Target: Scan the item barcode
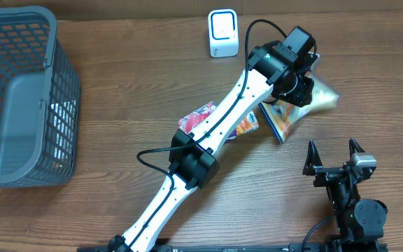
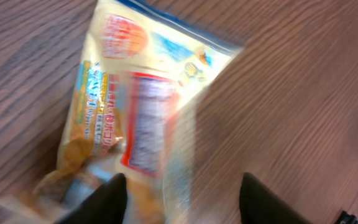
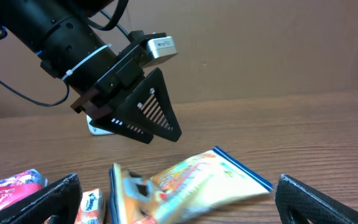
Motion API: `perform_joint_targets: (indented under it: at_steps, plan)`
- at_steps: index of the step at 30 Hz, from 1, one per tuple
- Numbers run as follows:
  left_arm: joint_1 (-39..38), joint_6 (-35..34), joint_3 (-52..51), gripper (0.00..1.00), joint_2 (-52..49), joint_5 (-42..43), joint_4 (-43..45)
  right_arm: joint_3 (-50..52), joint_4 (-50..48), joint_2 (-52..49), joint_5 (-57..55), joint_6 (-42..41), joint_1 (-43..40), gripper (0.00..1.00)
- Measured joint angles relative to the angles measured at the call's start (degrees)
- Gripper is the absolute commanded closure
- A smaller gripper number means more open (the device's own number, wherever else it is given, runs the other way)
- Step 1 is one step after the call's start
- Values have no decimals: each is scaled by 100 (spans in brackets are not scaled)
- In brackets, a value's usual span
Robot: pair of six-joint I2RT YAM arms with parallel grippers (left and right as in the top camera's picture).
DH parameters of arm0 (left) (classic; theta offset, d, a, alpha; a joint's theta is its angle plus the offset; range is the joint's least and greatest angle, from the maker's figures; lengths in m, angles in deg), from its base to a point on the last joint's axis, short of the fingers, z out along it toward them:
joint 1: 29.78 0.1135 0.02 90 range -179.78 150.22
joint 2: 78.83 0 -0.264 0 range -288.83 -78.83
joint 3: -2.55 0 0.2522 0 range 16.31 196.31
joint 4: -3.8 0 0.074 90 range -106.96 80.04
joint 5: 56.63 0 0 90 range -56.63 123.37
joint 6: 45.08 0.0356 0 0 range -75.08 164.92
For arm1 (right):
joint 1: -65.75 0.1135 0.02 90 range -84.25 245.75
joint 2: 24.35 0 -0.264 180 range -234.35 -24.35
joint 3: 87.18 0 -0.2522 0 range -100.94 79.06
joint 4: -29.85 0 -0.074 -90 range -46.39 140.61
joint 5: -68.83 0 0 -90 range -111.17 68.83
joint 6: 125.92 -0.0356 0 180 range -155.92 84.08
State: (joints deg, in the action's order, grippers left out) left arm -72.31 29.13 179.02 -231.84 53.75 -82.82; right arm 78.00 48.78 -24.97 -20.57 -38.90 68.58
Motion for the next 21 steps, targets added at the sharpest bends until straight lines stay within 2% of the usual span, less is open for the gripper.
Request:
perform_joint_targets:
  at_steps: [3,5,7,9,10,11,13,15,21]
  plan:
    - [291,-35,17,16,92,190,-37,0,-2,0,0,0,-2,0]
    - [603,-37,17,9,560,321,-166,0,-2,0,0,0,-2,0]
    - [964,-39,20,0,1504,345,-472,0,2,0,0,0,-2,0]
    - [1471,-39,166,0,3051,229,-1119,0,2,0,0,0,-2,0]
    - [1545,-37,216,0,3346,155,-1329,0,2,0,-2,-2,-2,0]
    - [1692,-37,245,0,3829,-11,-1956,0,2,-2,0,0,-2,0]
    - [1930,-15,197,0,4247,-308,-2374,0,0,0,0,0,-2,0]
    - [2210,-13,153,0,4500,-492,-2385,0,0,0,-2,0,-2,0]
    - [3980,-13,-35,0,5681,-748,-2380,0,-4,0,2,0,-2,0]
